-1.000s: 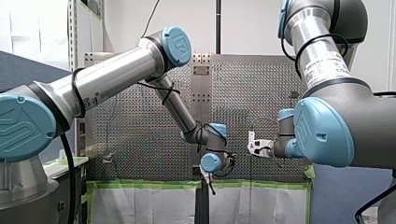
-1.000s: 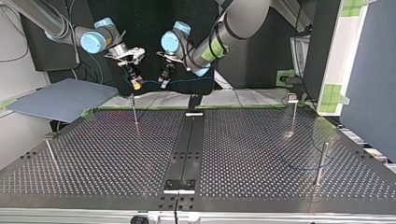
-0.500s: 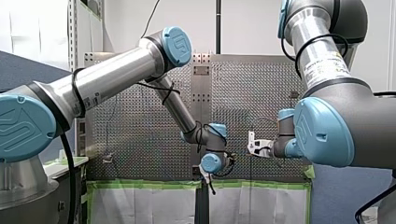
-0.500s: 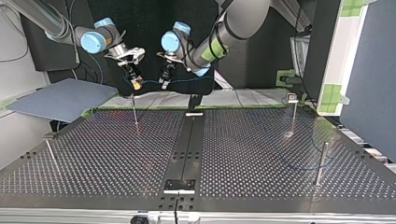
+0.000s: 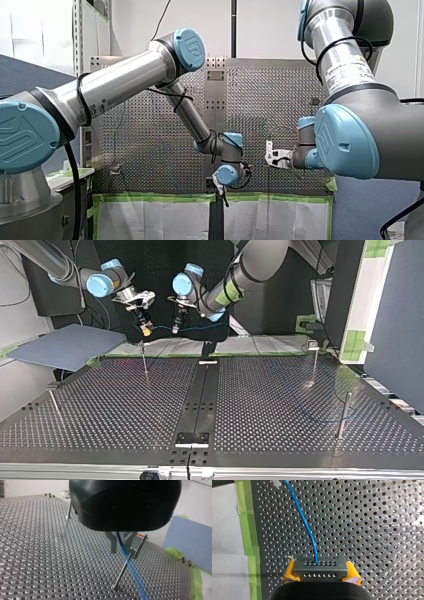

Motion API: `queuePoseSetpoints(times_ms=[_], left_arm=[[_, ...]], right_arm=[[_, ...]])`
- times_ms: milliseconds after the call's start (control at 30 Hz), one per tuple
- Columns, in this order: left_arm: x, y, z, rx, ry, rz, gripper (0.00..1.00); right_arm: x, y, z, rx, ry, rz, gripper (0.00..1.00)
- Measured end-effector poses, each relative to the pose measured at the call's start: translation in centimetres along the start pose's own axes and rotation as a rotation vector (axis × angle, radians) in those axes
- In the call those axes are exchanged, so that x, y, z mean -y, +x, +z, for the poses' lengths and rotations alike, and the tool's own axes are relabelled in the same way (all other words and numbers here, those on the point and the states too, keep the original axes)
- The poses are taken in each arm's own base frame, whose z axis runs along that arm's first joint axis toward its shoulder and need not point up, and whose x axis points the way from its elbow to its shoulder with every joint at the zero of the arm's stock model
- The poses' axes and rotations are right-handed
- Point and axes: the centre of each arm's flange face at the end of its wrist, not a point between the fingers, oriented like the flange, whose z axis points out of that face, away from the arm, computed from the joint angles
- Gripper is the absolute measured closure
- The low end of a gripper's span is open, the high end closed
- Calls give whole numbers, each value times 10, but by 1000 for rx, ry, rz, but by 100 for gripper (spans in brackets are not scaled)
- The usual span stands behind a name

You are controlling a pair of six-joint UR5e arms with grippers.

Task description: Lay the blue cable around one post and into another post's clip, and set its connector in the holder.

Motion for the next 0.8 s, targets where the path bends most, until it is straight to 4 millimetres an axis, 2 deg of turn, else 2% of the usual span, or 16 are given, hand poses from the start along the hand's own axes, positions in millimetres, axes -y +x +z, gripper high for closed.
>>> queuePoseSetpoints(times_ms=[433, 800], left_arm=[[6, 3, 1, -24, 56, -30, 100], [21, 6, -3, -11, 79, -19, 100]], right_arm=[[-2, 0, -1, 4, -14, 2, 100], [-12, -5, -6, 23, -105, 8, 100]])
